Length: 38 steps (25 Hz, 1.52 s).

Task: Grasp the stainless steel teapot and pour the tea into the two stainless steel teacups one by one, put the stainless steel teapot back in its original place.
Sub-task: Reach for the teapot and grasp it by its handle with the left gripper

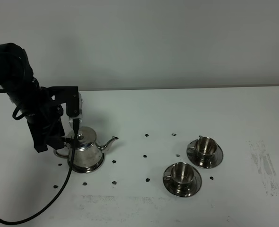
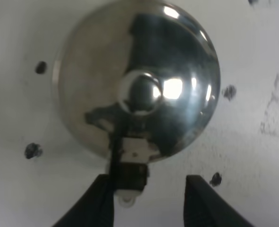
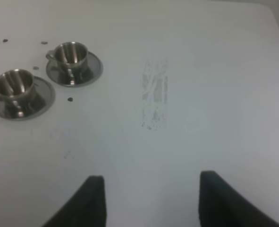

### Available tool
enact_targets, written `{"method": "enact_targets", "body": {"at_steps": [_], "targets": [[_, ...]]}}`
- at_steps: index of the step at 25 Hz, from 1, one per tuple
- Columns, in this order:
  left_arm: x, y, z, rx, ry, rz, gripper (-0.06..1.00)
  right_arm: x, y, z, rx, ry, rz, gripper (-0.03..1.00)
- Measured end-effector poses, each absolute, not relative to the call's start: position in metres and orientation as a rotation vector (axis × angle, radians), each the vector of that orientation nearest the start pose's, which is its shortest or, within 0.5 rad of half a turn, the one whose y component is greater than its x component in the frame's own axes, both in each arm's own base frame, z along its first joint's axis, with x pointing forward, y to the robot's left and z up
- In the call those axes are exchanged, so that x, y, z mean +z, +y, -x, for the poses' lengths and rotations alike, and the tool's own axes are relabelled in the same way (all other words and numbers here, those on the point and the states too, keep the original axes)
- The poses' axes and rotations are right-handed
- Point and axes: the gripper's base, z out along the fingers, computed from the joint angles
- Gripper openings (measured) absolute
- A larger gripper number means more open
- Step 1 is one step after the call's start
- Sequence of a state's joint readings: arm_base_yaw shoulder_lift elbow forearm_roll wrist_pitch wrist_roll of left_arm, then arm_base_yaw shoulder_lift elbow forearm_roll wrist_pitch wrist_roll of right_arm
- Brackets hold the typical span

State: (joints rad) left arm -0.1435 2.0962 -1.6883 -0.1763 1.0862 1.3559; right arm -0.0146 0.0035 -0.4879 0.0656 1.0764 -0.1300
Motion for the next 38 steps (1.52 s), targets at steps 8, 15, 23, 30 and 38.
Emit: {"method": "enact_targets", "body": {"at_steps": [8,15,23,30,38], "targets": [[0.2,-0.072,-0.429,0.042,2.162,-2.007,0.41,0.273,0.005,0.004,-0.009,2.07,0.122,0.46],[0.191,-0.071,-0.43,0.078,2.143,-1.984,0.41,0.273,0.005,0.004,-0.009,2.07,0.122,0.46],[0.189,-0.074,-0.432,0.064,2.143,-1.929,0.44,0.273,0.005,0.004,-0.009,2.07,0.122,0.46],[0.188,-0.078,-0.432,0.063,2.138,-1.923,0.47,0.273,0.006,0.004,-0.006,2.07,0.122,0.46],[0.174,-0.083,-0.434,0.045,2.149,-1.934,0.47,0.273,0.006,0.004,-0.006,2.07,0.122,0.46]]}}
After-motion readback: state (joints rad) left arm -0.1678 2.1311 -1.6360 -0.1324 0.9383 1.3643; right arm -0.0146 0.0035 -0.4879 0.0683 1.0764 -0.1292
